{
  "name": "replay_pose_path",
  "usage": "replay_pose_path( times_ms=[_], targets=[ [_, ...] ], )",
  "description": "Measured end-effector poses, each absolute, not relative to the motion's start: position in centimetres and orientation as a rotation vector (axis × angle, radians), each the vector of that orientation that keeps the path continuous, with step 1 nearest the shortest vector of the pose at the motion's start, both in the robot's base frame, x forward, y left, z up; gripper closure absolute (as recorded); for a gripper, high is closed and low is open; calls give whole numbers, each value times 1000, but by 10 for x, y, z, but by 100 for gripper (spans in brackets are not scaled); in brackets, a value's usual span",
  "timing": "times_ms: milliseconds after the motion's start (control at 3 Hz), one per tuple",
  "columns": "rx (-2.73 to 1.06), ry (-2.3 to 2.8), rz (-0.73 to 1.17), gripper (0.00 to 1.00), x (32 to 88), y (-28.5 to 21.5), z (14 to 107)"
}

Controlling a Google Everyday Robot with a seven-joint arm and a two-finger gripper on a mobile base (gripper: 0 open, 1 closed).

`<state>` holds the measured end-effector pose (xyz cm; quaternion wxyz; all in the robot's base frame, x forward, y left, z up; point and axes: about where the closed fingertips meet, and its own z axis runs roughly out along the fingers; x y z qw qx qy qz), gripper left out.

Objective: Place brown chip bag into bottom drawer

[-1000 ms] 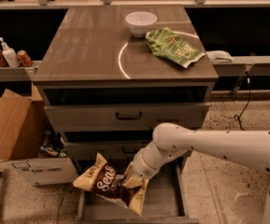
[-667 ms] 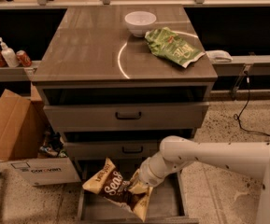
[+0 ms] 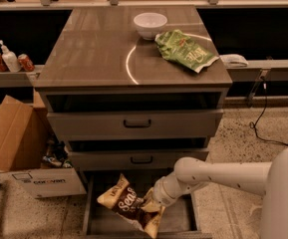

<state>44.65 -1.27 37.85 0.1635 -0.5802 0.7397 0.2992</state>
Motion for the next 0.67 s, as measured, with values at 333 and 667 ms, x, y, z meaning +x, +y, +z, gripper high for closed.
replay_pose_path(
  times_ms=[333, 667],
  targets=[
    [-1616, 2172, 818, 100, 455, -29, 352],
    [-1521, 2266, 792, 81, 470, -60, 306]
  ],
)
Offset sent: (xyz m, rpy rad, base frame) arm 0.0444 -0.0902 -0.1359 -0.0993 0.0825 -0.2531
